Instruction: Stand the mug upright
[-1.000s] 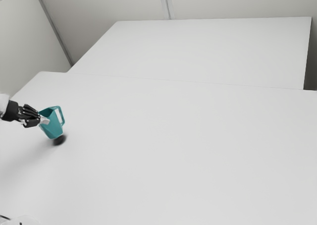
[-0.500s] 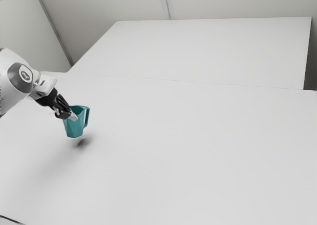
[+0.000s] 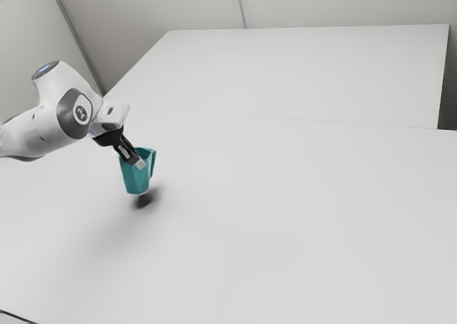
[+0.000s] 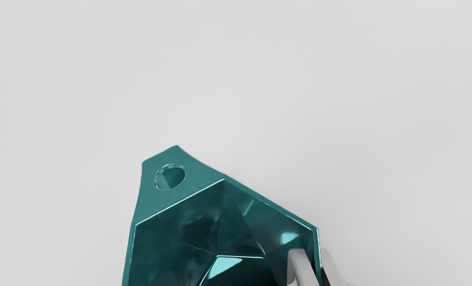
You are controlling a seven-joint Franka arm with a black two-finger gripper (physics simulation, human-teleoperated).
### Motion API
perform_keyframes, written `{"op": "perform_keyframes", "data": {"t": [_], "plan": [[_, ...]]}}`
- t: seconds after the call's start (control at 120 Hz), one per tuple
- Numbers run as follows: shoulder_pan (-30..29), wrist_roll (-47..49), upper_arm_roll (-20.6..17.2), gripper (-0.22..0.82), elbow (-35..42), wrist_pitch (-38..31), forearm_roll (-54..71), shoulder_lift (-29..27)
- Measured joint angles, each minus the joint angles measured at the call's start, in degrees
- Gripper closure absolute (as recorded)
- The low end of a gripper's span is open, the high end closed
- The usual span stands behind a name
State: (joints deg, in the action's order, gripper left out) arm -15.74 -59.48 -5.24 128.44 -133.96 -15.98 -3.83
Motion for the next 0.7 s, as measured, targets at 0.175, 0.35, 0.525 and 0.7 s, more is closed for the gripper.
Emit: {"op": "perform_keyframes", "data": {"t": [0.175,0.35,0.525,0.7], "plan": [[1.8,7.2,-0.4,0.79,-0.2,-0.2,3.5,-0.8],[1.6,14.0,-0.3,0.79,0.7,2.8,4.7,-2.0],[1.3,19.8,0.6,0.79,0.5,8.6,8.9,-2.3],[1.6,24.6,0.5,0.79,-0.7,11.4,13.2,-1.0]]}}
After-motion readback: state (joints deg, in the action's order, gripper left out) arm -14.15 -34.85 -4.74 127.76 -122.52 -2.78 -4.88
